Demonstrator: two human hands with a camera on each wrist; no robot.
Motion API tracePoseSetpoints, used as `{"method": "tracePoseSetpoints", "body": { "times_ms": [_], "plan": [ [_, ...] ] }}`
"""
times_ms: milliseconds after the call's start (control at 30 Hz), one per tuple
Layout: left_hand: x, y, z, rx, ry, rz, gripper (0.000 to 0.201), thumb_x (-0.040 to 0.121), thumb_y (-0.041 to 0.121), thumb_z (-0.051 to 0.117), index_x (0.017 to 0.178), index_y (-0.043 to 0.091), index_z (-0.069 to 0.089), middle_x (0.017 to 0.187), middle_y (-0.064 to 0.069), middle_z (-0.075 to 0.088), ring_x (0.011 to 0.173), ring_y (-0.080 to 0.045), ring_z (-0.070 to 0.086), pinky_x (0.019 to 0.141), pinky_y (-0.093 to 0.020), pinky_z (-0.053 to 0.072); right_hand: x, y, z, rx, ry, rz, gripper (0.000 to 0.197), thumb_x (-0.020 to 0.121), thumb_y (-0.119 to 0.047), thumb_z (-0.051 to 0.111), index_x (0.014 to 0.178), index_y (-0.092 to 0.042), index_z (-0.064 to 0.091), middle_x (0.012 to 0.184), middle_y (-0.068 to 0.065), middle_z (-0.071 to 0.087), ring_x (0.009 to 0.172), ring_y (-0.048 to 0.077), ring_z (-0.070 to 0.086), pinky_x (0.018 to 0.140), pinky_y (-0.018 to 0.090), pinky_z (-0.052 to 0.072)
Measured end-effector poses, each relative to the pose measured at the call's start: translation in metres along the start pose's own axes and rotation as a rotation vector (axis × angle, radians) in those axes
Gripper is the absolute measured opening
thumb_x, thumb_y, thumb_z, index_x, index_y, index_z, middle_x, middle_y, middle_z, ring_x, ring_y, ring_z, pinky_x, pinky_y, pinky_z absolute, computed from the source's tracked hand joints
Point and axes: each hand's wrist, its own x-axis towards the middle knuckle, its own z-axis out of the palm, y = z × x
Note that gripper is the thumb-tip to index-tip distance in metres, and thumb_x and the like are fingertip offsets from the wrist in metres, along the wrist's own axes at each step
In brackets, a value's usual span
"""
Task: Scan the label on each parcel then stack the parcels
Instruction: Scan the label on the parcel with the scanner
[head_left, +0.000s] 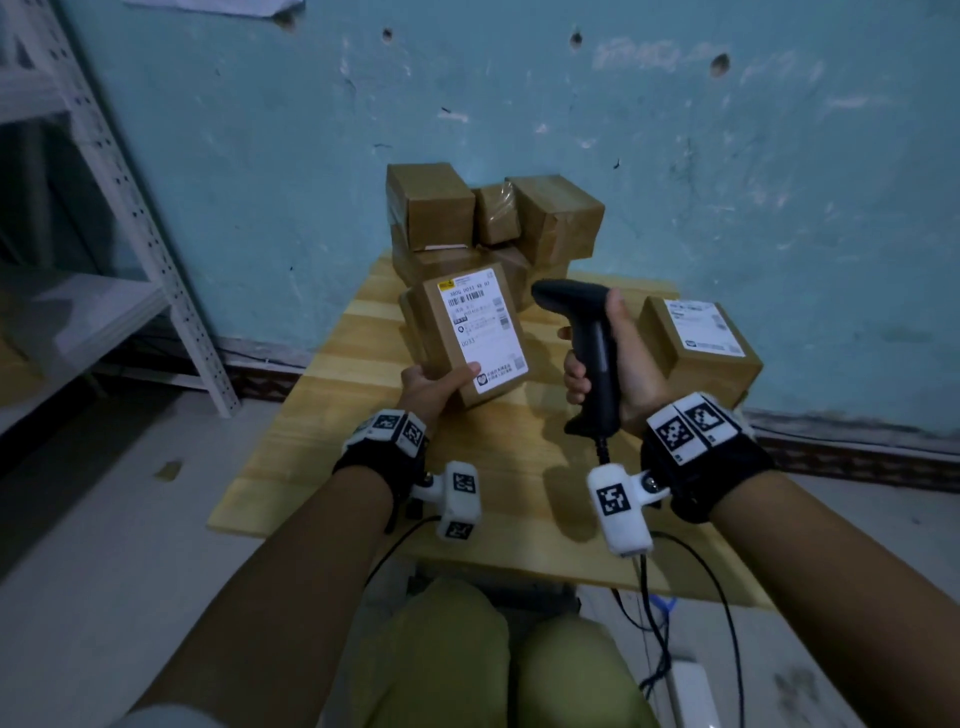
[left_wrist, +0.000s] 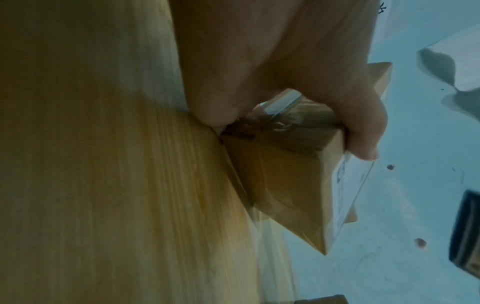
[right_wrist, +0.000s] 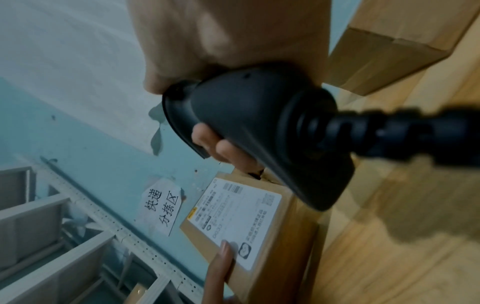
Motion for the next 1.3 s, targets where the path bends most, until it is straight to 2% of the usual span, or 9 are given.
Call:
{"method": "tracePoseSetpoints", "body": {
  "times_ms": [267, 400, 500, 633, 733, 800, 1100, 1233, 1300],
  "plan": [
    [-0.042, 0.029, 0.012, 0.042, 0.024, -0.017, 0.105, 0.050, 0.034, 0.083, 0.134, 0.006, 0.027, 0.132, -0.012, 0.050, 0.118, -0.027, 0.053, 0.104, -0.045, 0.043, -0.015, 0.001, 0.010, -0.090, -0.089, -0.015, 0.070, 0.082, -0.073, 0.019, 0.072, -0.009, 0.047, 0.039, 0.000, 0.041, 0.029, 0.011, 0.034, 0.038, 0.017, 0.027],
    [-0.038, 0.027, 0.011, 0.070, 0.023, -0.029, 0.111, 0.044, 0.037, 0.082, 0.136, 0.009, 0.025, 0.134, -0.011, 0.048, 0.119, -0.027, 0.052, 0.105, -0.046, 0.041, -0.021, -0.003, 0.010, -0.095, -0.123, -0.008, 0.071, 0.069, -0.076, 0.027, 0.074, -0.008, 0.047, 0.038, 0.000, 0.040, 0.027, 0.011, 0.034, 0.037, 0.016, 0.028],
    [-0.037, 0.026, 0.009, 0.121, 0.006, -0.031, 0.103, 0.057, 0.035, 0.082, 0.138, 0.009, 0.025, 0.134, -0.011, 0.048, 0.119, -0.028, 0.052, 0.106, -0.045, 0.041, -0.026, -0.005, 0.009, -0.141, -0.150, -0.009, 0.071, 0.070, -0.076, 0.027, 0.074, -0.007, 0.047, 0.040, 0.000, 0.042, 0.028, 0.011, 0.035, 0.035, 0.016, 0.029],
    [-0.037, 0.026, 0.008, 0.150, 0.004, -0.030, 0.117, 0.040, 0.047, 0.081, 0.137, 0.010, 0.027, 0.132, -0.010, 0.049, 0.116, -0.028, 0.054, 0.103, -0.046, 0.043, -0.029, -0.006, 0.010, -0.164, -0.181, -0.001, 0.070, 0.069, -0.074, 0.027, 0.074, -0.008, 0.048, 0.040, -0.001, 0.042, 0.028, 0.010, 0.036, 0.035, 0.016, 0.029],
    [-0.034, 0.024, 0.006, 0.157, 0.018, -0.042, 0.093, 0.066, 0.035, 0.080, 0.137, 0.008, 0.027, 0.133, -0.011, 0.049, 0.117, -0.029, 0.053, 0.104, -0.046, 0.042, -0.029, -0.006, 0.012, -0.168, -0.186, 0.001, 0.071, 0.072, -0.074, 0.024, 0.073, -0.007, 0.048, 0.041, 0.000, 0.042, 0.028, 0.011, 0.036, 0.036, 0.017, 0.029],
    [-0.030, 0.022, 0.005, 0.171, 0.017, -0.052, 0.087, 0.072, 0.032, 0.077, 0.138, 0.008, 0.026, 0.133, -0.011, 0.049, 0.118, -0.029, 0.052, 0.104, -0.046, 0.042, -0.028, -0.006, 0.012, -0.166, -0.191, 0.003, 0.071, 0.073, -0.074, 0.024, 0.074, -0.007, 0.048, 0.041, 0.000, 0.042, 0.029, 0.011, 0.036, 0.036, 0.017, 0.029],
    [-0.032, 0.027, 0.006, 0.101, -0.004, -0.055, 0.118, 0.042, 0.047, 0.082, 0.140, 0.009, 0.025, 0.131, -0.011, 0.050, 0.116, -0.030, 0.054, 0.102, -0.049, 0.044, -0.029, -0.009, 0.011, -0.199, -0.183, -0.012, 0.069, 0.070, -0.073, 0.026, 0.076, -0.007, 0.048, 0.041, -0.001, 0.042, 0.029, 0.010, 0.036, 0.035, 0.016, 0.030],
    [0.002, 0.008, -0.002, 0.074, -0.004, -0.082, 0.144, 0.010, 0.063, 0.087, 0.135, 0.012, 0.038, 0.126, -0.010, 0.058, 0.110, -0.029, 0.060, 0.098, -0.049, 0.047, -0.030, -0.010, 0.011, -0.204, -0.179, -0.018, 0.069, 0.070, -0.072, 0.026, 0.075, -0.007, 0.048, 0.041, -0.001, 0.043, 0.029, 0.010, 0.036, 0.035, 0.016, 0.030],
    [0.014, 0.002, -0.005, 0.080, -0.015, -0.104, 0.146, 0.007, 0.062, 0.086, 0.135, 0.013, 0.037, 0.126, -0.009, 0.058, 0.110, -0.029, 0.060, 0.098, -0.050, 0.047, -0.030, -0.011, 0.012, -0.203, -0.181, -0.011, 0.069, 0.071, -0.072, 0.025, 0.075, -0.007, 0.048, 0.041, -0.001, 0.042, 0.029, 0.010, 0.035, 0.036, 0.017, 0.029]
  ]
}}
